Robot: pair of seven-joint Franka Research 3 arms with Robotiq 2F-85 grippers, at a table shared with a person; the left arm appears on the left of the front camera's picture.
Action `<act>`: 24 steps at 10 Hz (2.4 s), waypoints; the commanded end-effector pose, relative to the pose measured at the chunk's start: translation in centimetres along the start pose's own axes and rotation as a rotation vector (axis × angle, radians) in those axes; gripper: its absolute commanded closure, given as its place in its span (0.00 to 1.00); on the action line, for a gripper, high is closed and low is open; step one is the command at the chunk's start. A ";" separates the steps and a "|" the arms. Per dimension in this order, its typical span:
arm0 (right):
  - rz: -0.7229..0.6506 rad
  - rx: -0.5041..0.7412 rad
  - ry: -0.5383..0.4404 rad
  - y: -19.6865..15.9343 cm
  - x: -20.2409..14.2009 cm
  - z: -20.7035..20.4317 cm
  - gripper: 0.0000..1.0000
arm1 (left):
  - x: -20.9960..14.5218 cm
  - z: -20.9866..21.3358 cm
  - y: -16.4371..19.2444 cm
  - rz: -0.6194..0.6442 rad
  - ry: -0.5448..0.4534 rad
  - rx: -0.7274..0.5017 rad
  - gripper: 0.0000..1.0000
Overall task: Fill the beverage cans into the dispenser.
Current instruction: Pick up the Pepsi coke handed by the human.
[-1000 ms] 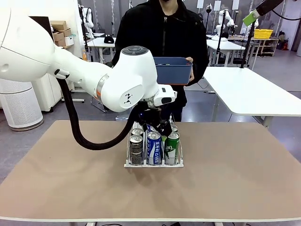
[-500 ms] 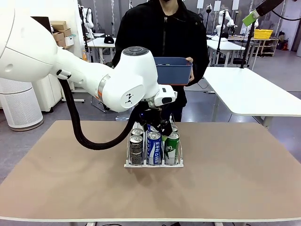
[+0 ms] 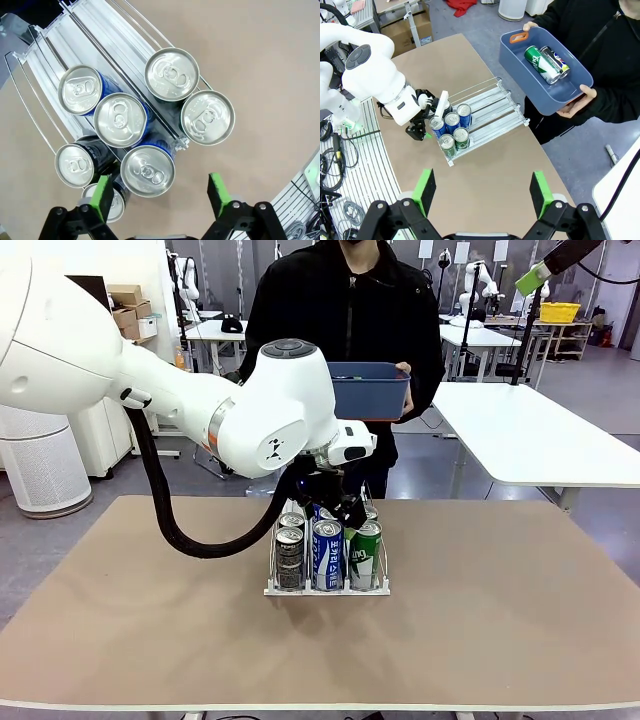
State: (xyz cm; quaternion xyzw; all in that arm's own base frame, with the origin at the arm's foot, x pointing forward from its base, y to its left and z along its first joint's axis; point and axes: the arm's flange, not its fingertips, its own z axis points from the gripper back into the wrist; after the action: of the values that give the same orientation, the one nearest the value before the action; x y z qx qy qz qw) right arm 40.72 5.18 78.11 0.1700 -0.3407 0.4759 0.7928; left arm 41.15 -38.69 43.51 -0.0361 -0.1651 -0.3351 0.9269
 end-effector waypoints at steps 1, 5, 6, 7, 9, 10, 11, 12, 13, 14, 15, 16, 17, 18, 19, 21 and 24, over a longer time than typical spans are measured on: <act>-0.002 0.009 -0.006 0.0 0.0 -0.1 0.00 | 0.1 0.0 0.2 0.003 0.005 -0.003 0.00; -0.002 0.009 -0.006 0.0 0.0 -0.1 0.00 | -0.6 1.3 0.3 -0.060 0.018 -0.116 0.00; -0.002 0.009 -0.006 0.0 0.0 -0.1 0.00 | -1.6 3.5 1.3 -0.119 0.006 -0.194 0.00; -0.002 0.009 -0.006 0.0 0.0 -0.1 0.00 | -2.2 5.5 2.0 -0.180 -0.029 -0.229 0.00; -0.002 0.009 -0.006 0.0 0.0 -0.1 0.00 | -3.1 9.1 3.7 -0.220 -0.067 -0.249 0.00; -0.002 0.009 -0.006 0.0 0.0 -0.1 0.00 | -3.8 11.3 4.6 -0.251 -0.058 -0.243 0.00; -0.002 0.009 -0.006 0.0 0.0 -0.1 0.00 | -4.1 13.0 5.4 -0.249 -0.063 -0.212 0.00; -0.002 0.009 -0.006 0.0 0.0 -0.1 0.00 | -4.6 14.8 6.2 -0.270 -0.064 -0.180 0.00; -0.002 0.009 -0.006 0.0 0.0 -0.1 0.00 | -5.1 16.9 7.6 -0.312 -0.064 -0.157 0.00; -0.002 0.009 -0.006 0.0 0.0 -0.1 0.00 | -5.7 19.1 9.3 -0.354 -0.080 -0.157 0.00; -0.002 0.009 -0.006 0.0 0.0 -0.1 0.00 | -6.3 21.3 10.8 -0.385 -0.088 -0.170 0.00; -0.002 0.009 -0.006 0.0 0.0 -0.1 0.00 | -6.9 23.7 12.6 -0.395 -0.115 -0.150 0.00; -0.002 0.009 -0.006 0.0 0.0 -0.1 0.00 | -7.2 26.2 14.2 -0.406 -0.152 -0.164 0.00; -0.002 0.009 -0.006 0.0 0.0 -0.1 0.00 | -7.5 28.5 15.5 -0.371 -0.166 -0.149 0.00; -0.002 0.009 -0.006 0.0 0.0 -0.1 0.00 | -7.7 30.1 16.4 -0.336 -0.185 -0.136 0.00; -0.002 0.009 -0.006 0.0 0.0 -0.1 0.00 | -7.3 30.4 16.6 -0.279 -0.193 -0.160 0.00; -0.002 0.009 -0.006 0.0 0.0 -0.1 0.00 | -8.0 31.3 17.0 -0.340 -0.206 -0.123 0.00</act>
State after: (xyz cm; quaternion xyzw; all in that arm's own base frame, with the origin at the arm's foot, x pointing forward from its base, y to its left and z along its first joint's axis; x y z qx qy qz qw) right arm 40.73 5.18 78.12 0.1700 -0.3407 0.4759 0.7928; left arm 37.39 -15.36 71.46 -0.1014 -0.2431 -0.4852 0.8338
